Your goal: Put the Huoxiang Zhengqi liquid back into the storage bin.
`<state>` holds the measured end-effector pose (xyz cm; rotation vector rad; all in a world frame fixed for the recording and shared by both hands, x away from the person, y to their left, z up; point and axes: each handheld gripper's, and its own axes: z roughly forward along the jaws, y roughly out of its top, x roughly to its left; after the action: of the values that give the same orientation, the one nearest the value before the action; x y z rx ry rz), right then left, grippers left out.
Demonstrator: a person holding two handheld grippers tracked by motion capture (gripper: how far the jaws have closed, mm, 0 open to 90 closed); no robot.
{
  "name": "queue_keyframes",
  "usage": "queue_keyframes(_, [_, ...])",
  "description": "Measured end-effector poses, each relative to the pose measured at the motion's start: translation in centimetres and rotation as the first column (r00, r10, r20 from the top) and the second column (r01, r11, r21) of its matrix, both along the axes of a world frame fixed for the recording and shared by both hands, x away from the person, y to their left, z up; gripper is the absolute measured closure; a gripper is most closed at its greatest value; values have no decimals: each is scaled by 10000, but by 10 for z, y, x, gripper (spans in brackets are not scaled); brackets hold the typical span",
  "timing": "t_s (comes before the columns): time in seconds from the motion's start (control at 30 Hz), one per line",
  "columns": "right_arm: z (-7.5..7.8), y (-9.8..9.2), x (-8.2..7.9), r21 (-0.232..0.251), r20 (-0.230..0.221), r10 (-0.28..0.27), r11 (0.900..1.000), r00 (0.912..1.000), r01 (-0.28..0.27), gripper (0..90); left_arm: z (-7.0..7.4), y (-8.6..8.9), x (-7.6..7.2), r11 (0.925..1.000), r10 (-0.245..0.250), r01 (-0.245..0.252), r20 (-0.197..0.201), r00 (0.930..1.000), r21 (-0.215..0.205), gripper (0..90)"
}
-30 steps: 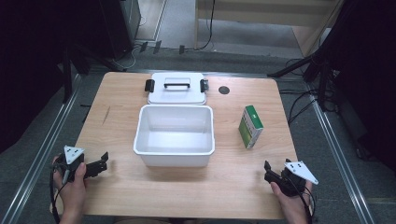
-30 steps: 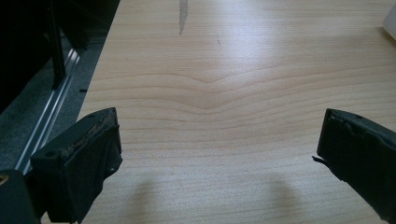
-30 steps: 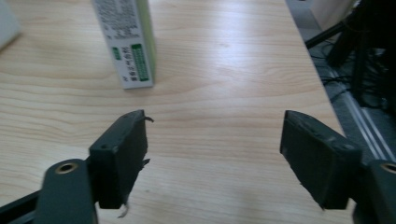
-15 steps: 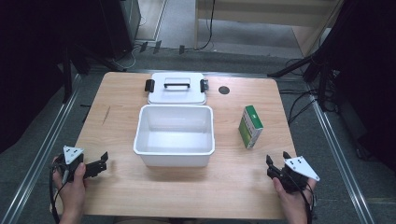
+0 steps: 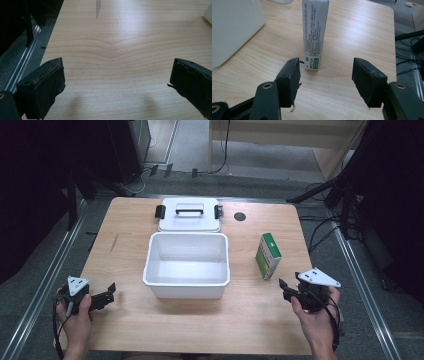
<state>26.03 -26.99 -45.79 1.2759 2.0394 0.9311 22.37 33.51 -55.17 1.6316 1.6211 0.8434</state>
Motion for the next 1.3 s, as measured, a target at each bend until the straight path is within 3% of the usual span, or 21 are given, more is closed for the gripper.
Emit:
queue_keyframes(0.07, [10, 4, 10, -121, -770, -71, 9999, 9970, 62, 417, 0, 0, 0, 10000, -6, 6, -7, 10000, -6, 5])
queue_keyframes(0.23, [24, 8, 21, -67, -1547, -127, 9999, 9879, 118, 392, 0, 0, 0, 10000, -16, 16, 0, 10000, -28, 5])
queue_keyframes(0.3, [34, 12, 31, -158, -2266, -104, 9999, 9739, 70, 376, 0, 0, 0, 10000, 3, -3, 10, 10000, -24, 5])
queue_keyframes(0.47, [48, 19, 46, -390, -2944, -70, 9992, 9557, -47, 356, 0, 0, 0, 10000, -1, 1, 6, 10000, -42, 5])
queue_keyframes(0.57, [58, 23, 57, -393, -3588, -127, 9992, 9333, -15, 349, 0, 0, 0, 10000, -16, 16, 5, 10000, -54, 5])
queue_keyframes(0.63, [63, 27, 65, -740, -3970, -309, 9973, 9173, 16, 365, 0, 0, 0, 10000, -28, 28, -9, 10000, -75, 5])
queue_keyframes(0.67, [68, 32, 72, -1006, -4260, -384, 9949, 9039, -52, 366, 0, 0, 0, 10000, -28, 28, -8, 10000, -76, 5])
queue_keyframes(0.77, [76, 37, 83, -1261, -4524, -596, 9920, 8898, 23, 368, 0, 0, 0, 10000, -33, 33, -22, 10000, -61, 5])
queue_keyframes(0.97, [87, 48, 102, -1893, -5335, -1066, 9819, 8391, 44, 342, 0, 0, 1, 10000, -8, 8, -11, 10000, -35, 5])
queue_keyframes(1.0, [87, 48, 102, -1893, -5335, -1066, 9819, 8391, 44, 342, 0, 0, 1, 10000, -9, 9, -13, 10000, -45, 5])
queue_keyframes(1.03, [89, 51, 108, -2058, -5579, -1136, 9786, 8221, -45, 329, 0, 0, 1, 10000, -11, 10, -23, 10000, -66, 5])
queue_keyframes(1.1, [92, 54, 113, -2110, -5721, -1137, 9774, 8123, -118, 321, 0, 0, 1, 10000, -9, 8, -27, 10000, -71, 5])
queue_keyframes(1.13, [92, 54, 113, -2110, -5721, -1137, 9774, 8123, -118, 321, 0, 0, 1, 10000, -11, 11, -25, 10000, -84, 5])
queue_keyframes(1.2, [95, 58, 119, -2150, -5907, -1170, 9765, 7984, -160, 317, 0, 0, 1, 10000, -15, 15, -36, 10000, -63, 5])
queue_keyframes(1.23, [95, 58, 119, -2150, -5907, -1170, 9765, 7984, -160, 317, 0, 0, 1, 10000, -15, 15, -36, 10000, -63, 5])
queue_keyframes(1.27, [96, 60, 124, -2191, -6023, -1184, 9755, 7895, -209, 310, 0, 0, 1, 10000, -21, 21, -46, 10000, -52, 5])
queue_keyframes(1.3, [97, 61, 127, -2183, -6060, -1192, 9757, 7865, -202, 311, 0, 0, 1, 10000, -21, 21, -46, 10000, -52, 5])
